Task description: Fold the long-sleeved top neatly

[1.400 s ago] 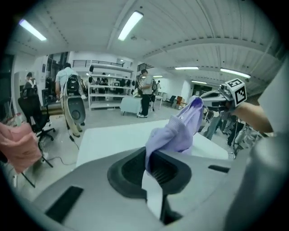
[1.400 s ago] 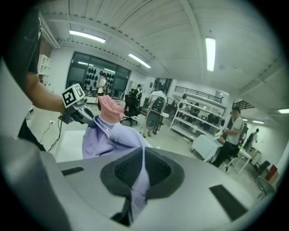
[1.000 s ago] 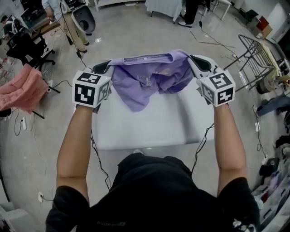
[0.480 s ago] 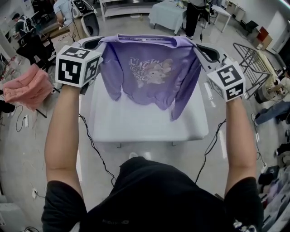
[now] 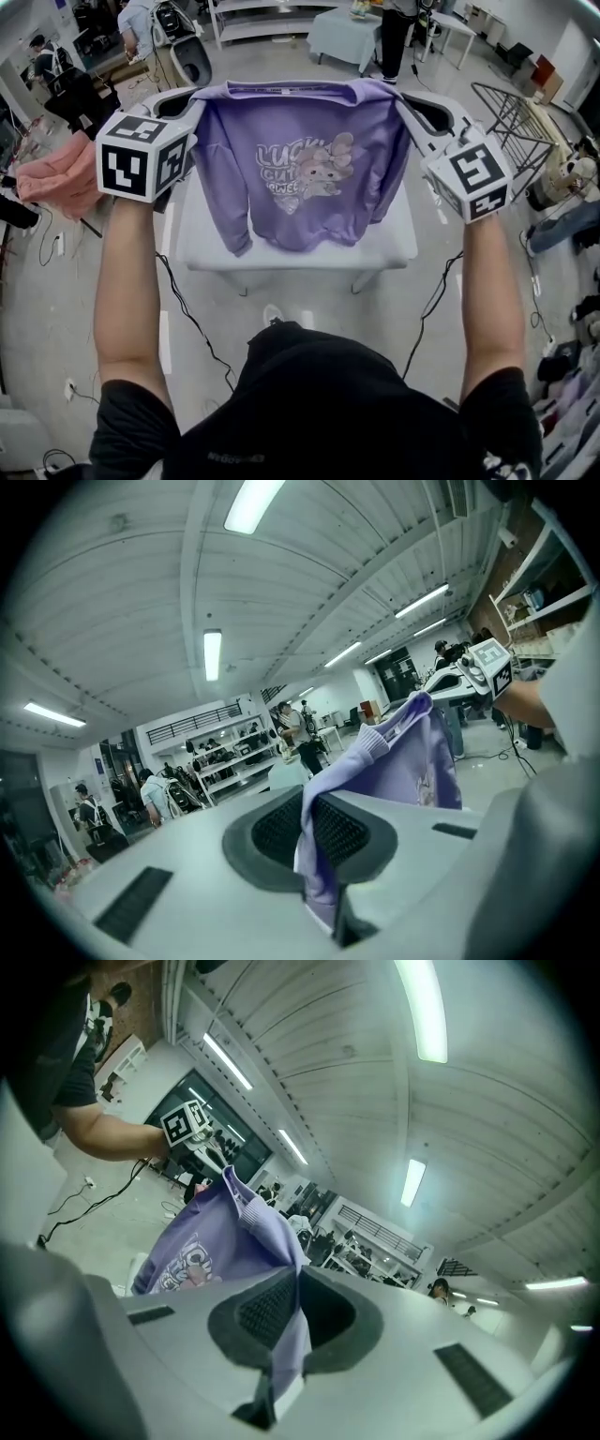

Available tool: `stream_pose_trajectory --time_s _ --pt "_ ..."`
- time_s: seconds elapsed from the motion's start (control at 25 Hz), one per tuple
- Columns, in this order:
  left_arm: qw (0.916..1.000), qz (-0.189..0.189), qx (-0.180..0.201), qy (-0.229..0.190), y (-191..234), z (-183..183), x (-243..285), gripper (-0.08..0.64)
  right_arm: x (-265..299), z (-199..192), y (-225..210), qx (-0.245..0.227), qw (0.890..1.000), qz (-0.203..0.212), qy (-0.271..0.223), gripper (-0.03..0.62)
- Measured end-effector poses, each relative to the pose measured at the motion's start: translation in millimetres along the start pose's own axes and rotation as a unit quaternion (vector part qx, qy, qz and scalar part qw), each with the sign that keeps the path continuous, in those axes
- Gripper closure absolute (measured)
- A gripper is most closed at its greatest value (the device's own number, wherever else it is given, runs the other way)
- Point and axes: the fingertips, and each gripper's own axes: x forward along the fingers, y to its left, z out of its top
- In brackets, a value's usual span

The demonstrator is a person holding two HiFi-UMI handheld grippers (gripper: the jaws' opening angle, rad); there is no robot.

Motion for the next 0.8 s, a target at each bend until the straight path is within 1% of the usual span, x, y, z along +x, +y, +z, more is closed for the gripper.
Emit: stream_pose_trajectory --time_s 0.12,0.2,0.32,0.48,0.64,0.8 --pt "1.0000 -0.001 -0.009 0.004 2.0 12.3 -16.3 0.544 -8.4 17.2 0.0 -0.029 1.000 0.000 0.008 0.574" --pt "0.9999 0.001 -0.011 0.007 3.6 25.6 -28.5 0.543 -16.1 31.7 -4.4 -0.036 0.999 0.004 0.008 0.574" --pt "0.9999 0.005 -0.009 0.009 -0.9 37.9 -43.3 0.545 -29.4 44.8 -8.7 -0.034 0.999 0.007 0.000 0.574" --pt "0.9999 0.009 0.000 0.006 -10.2 49.3 -53.0 0.544 -39.0 50.1 -16.3 -0.019 1.000 0.001 -0.007 0.575" --pt "0.9999 0.002 -0.008 0.013 -4.6 41.9 -45.9 0.544 -29.2 44.8 -13.1 -0.007 1.000 0.006 0.001 0.574" --pt "0.9990 -0.007 -0.022 0.039 5.8 15.0 -17.7 0.544 -2.9 22.9 -4.2 -0.004 1.000 0.012 0.024 0.575"
